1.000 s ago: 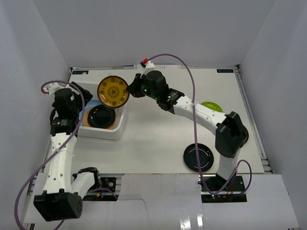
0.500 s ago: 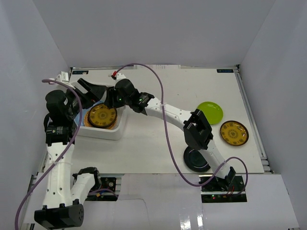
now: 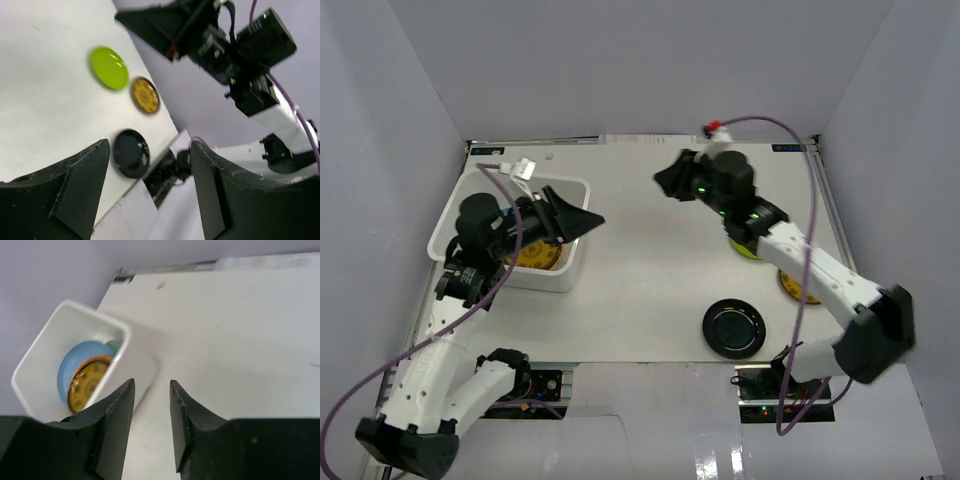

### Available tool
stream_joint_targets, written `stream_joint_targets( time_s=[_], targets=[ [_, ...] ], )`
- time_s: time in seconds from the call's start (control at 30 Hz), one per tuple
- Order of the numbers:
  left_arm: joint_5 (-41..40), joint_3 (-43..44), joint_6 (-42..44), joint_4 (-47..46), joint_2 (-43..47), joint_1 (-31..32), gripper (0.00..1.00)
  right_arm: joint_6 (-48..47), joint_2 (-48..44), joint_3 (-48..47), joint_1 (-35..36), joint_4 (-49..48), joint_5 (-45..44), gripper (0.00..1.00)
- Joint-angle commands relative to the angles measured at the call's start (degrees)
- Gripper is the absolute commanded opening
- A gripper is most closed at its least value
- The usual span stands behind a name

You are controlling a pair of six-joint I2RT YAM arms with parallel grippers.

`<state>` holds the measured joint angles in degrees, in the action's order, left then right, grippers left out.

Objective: Place the plates into the plastic bin on the countertop

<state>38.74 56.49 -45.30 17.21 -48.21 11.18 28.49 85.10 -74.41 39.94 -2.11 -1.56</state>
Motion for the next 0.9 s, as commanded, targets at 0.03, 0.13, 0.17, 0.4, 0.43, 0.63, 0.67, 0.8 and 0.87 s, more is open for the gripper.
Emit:
stream_joint_targets(
  time_s=[0.03,0.13,0.17,0.4,0.43,0.63,0.67,0.8,0.87],
  targets=[
    [-13.04,0.46,0.99,-3.15,-8.53,22.09,0.76,7.08,-21.74,23.12,-15.04,-6.24,-2.74,0.35],
    [-25.88,0.90,2.58,-3.85,-15.58,36.87,0.77,9.56,-36.42,38.87,-26.82,-4.23,-7.21,0.37],
    [-28.00,1.08,2.67,-4.11,-21.08,41.68,0.77,9.57,-39.63,43.60,-31.11,-2.65,-9.23,0.38],
    [-39.86,6.26,3.20,-5.08,-44.59,55.43,0.75,7.55,-58.11,52.26,-46.78,8.96,-15.66,0.50],
    [-40.41,6.79,3.20,-5.08,-46.35,56.05,0.75,7.46,-59.07,52.44,-47.32,9.57,-15.92,0.50],
    [-42.35,6.10,2.32,-10.25,-53.74,57.64,0.74,8.24,-60.75,53.84,-49.87,14.50,-19.88,0.51],
    [-41.65,6.09,2.06,-11.14,-54.44,57.64,0.73,9.29,-60.84,54.45,-50.57,14.68,-20.06,0.51],
    [-36.74,6.70,1.18,-15.53,-59.88,57.73,0.69,10.18,-58.92,56.66,-54.44,14.85,-18.74,0.52],
    [-35.06,7.84,0.83,-16.77,-61.47,57.64,0.65,10.71,-57.60,57.45,-56.63,15.20,-18.92,0.53]
  ],
)
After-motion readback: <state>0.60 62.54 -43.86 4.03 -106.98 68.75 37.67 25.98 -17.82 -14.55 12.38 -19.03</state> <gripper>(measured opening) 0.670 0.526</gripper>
